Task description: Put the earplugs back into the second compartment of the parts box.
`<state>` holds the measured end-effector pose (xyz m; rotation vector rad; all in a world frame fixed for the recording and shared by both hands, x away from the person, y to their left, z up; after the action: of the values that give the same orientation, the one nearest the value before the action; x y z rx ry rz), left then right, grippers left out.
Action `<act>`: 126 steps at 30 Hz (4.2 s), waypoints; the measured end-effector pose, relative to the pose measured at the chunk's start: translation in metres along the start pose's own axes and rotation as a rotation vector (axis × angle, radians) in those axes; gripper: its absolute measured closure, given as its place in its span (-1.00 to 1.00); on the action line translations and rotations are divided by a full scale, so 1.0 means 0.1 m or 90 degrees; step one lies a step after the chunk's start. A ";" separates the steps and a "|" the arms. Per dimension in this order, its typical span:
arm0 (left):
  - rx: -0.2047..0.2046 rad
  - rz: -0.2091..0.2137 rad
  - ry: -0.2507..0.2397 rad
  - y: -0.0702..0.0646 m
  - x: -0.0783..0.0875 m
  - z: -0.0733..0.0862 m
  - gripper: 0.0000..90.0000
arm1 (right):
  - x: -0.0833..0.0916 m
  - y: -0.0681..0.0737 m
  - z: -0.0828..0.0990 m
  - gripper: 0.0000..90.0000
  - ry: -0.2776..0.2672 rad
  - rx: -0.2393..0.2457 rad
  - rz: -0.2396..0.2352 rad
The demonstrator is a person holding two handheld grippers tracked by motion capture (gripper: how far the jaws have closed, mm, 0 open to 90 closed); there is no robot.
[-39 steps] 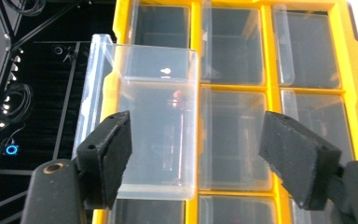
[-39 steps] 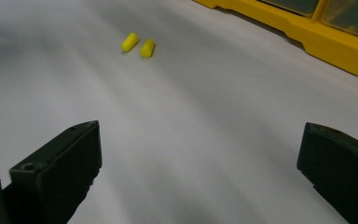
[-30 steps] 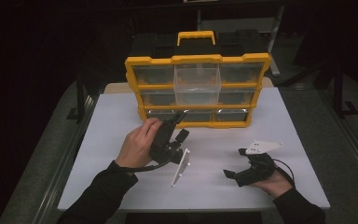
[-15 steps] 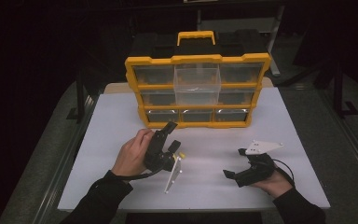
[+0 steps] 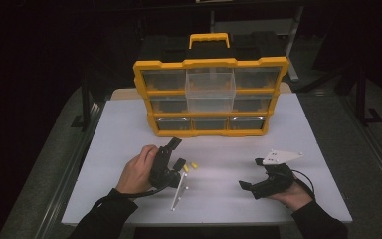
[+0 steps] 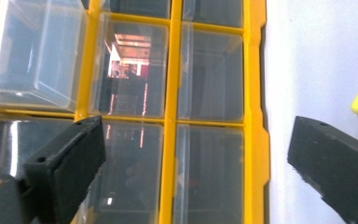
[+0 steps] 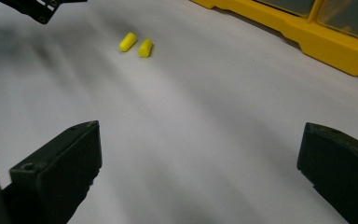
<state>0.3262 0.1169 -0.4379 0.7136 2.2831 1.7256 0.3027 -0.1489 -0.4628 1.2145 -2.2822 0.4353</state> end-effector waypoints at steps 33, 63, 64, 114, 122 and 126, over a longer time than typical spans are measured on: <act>0.098 0.044 0.018 -0.11 -0.04 0.09 -1.00 | -0.01 0.00 0.03 -1.00 0.005 -0.001 0.002; 0.319 0.118 0.020 -0.06 -0.07 0.12 -1.00 | 0.00 0.00 0.03 -1.00 0.006 0.000 0.003; 0.326 0.122 0.022 -0.06 -0.07 0.12 -1.00 | 0.00 0.00 0.03 -1.00 0.006 0.000 0.003; 0.787 0.297 0.052 0.06 -0.14 0.26 -1.00 | 0.02 0.00 0.03 -1.00 0.005 0.002 0.010; 0.823 0.312 0.066 0.07 -0.08 0.33 -1.00 | 0.02 0.00 0.03 -1.00 0.004 0.001 0.008; 0.837 0.304 0.067 0.11 0.00 0.39 -1.00 | 0.02 -0.01 0.03 -1.00 0.003 0.001 0.009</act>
<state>0.3455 0.1529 -0.4397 1.4274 3.3275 0.0424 0.3015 -0.1519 -0.4637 1.1978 -2.2882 0.4445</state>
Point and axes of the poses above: each handheld gripper's, and its own axes: x roughly backward along the jaws, z roughly out of its underside, y roughly to its left, the point moved 6 cm from there along -x, roughly forward along the jaws, and after that the axes turned 13 degrees about x, right-handed, at the moved point
